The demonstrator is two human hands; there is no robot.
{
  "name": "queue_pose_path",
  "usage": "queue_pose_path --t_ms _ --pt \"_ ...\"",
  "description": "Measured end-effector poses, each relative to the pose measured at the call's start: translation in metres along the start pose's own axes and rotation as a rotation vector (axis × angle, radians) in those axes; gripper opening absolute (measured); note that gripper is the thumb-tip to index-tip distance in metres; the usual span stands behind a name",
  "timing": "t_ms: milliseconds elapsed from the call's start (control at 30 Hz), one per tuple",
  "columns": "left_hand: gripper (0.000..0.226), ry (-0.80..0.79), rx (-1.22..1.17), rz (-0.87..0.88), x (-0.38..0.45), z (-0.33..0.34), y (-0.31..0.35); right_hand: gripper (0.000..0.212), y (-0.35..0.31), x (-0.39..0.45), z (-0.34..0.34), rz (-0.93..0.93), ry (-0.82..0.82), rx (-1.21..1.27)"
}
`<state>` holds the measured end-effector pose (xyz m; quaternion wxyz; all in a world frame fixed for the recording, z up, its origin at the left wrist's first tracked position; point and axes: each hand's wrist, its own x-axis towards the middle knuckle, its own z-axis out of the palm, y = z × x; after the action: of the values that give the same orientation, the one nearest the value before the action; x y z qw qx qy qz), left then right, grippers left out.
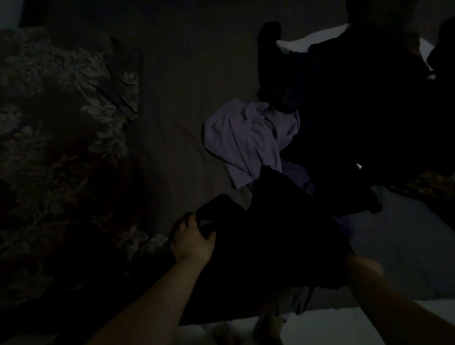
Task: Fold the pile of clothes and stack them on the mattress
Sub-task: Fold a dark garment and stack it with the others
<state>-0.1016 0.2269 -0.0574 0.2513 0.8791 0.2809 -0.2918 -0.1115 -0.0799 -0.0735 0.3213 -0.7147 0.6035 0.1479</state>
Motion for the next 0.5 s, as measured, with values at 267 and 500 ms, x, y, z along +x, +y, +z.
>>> queue_pose_path --t_ms 267,500 --pt "0.032 -0.135 -0.053 0.050 0.001 0.009 0.005 0.042 -0.109 -0.066 0.034 -1.219 -0.199 -0.258" --pt "0.035 0.473 -0.391 -0.013 0.019 -0.051 0.048 0.109 -0.224 -0.073 0.107 -1.256 -0.228 -0.794"
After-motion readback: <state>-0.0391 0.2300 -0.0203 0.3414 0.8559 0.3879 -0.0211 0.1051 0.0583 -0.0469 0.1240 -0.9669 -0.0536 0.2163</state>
